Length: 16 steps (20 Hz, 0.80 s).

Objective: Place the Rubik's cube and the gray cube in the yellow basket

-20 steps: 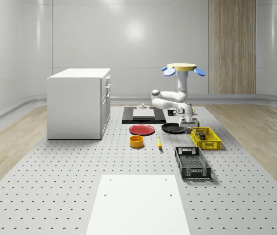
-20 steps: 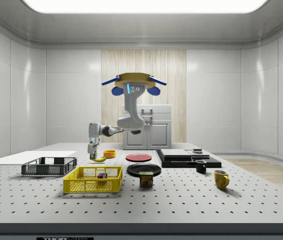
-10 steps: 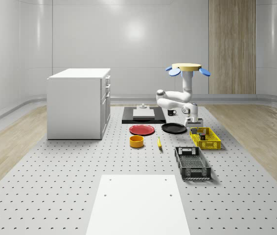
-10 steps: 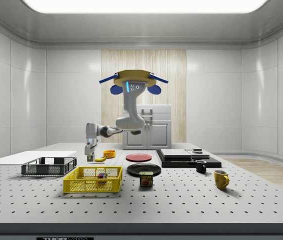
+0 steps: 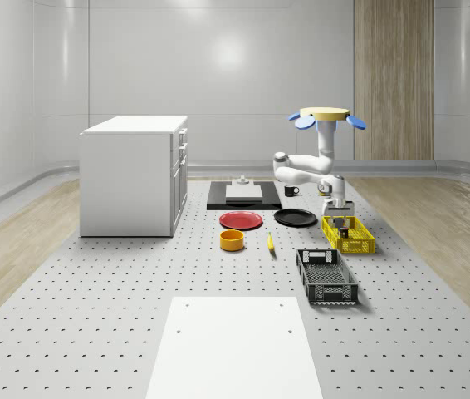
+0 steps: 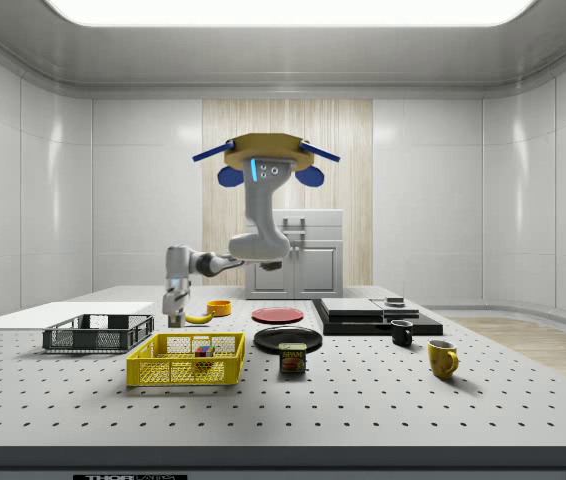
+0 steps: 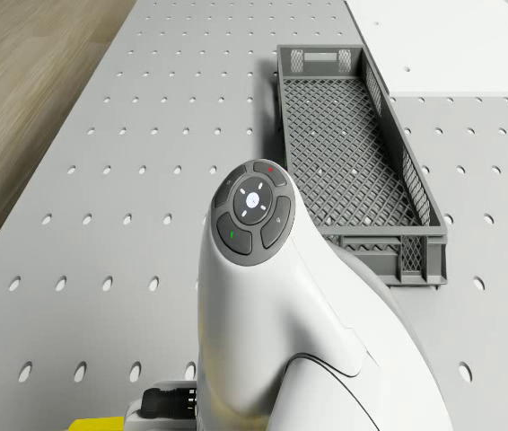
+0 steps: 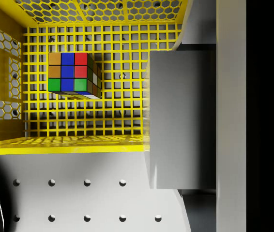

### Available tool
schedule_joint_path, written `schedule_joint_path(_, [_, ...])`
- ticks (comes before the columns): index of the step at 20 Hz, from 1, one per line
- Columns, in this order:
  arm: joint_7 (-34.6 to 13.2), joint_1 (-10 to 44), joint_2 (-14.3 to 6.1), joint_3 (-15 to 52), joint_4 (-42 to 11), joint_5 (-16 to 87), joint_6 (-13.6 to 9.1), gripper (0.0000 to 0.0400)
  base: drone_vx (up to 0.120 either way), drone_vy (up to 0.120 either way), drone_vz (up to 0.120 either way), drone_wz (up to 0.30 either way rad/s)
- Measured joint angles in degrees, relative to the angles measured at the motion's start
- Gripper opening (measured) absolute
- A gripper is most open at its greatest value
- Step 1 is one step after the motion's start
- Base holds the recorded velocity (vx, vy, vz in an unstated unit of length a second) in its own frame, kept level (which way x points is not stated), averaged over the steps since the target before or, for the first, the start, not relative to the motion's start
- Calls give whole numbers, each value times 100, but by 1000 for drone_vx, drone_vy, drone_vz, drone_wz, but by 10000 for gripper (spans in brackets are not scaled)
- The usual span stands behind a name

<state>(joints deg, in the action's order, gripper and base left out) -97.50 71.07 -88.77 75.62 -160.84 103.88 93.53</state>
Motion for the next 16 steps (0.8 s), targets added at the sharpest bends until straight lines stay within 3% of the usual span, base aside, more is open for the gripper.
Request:
schedule_joint_path(5, [-2,2,-9,1,0,-4,8,250,0,120,-112,0])
schedule_joint_path(10, [-3,4,-16,2,1,-7,15,250,0,120,-8,0])
schedule_joint_path(16, [-7,46,-24,-237,61,213,115,250,0,7,0,0])
